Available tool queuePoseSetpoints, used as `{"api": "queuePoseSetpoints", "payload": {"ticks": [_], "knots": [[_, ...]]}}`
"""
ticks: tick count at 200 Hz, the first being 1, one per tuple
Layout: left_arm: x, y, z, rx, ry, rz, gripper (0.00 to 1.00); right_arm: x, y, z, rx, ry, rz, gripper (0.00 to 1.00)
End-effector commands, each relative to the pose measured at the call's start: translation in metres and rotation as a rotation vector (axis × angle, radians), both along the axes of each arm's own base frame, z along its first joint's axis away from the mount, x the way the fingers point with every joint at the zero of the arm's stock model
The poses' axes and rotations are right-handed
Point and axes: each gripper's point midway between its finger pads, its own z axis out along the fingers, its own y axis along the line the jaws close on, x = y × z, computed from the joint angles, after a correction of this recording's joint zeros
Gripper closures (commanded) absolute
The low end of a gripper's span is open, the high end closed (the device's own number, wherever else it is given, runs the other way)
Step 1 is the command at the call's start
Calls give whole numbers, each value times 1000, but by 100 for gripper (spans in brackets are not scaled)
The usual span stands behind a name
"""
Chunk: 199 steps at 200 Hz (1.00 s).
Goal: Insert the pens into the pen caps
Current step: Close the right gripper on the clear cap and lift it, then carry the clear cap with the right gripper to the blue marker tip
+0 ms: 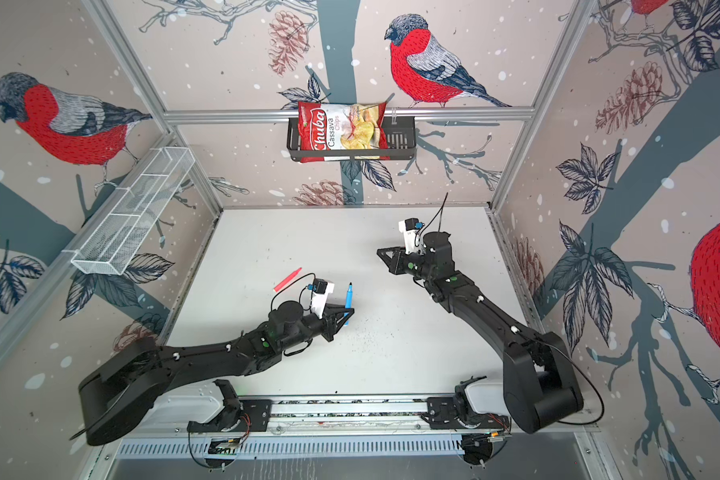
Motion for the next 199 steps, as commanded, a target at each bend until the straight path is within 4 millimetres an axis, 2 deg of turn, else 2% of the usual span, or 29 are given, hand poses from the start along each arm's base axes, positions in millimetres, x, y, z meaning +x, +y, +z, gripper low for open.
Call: {"api": "queuePoseSetpoints", "payload": {"ticks": [1, 16, 81, 199], "knots": [[4, -12, 40, -144, -77, -6, 100, -22, 16, 55, 195, -128, 106, 95], [6, -15, 47, -167, -87, -11, 100, -33, 22, 64, 220, -157, 137, 95], [10, -21, 72, -208, -131, -15, 100, -54, 41, 76, 266, -189, 207, 95], [11, -26, 82, -216, -144, -34, 100, -67, 51, 81, 284, -212, 249, 95]]}}
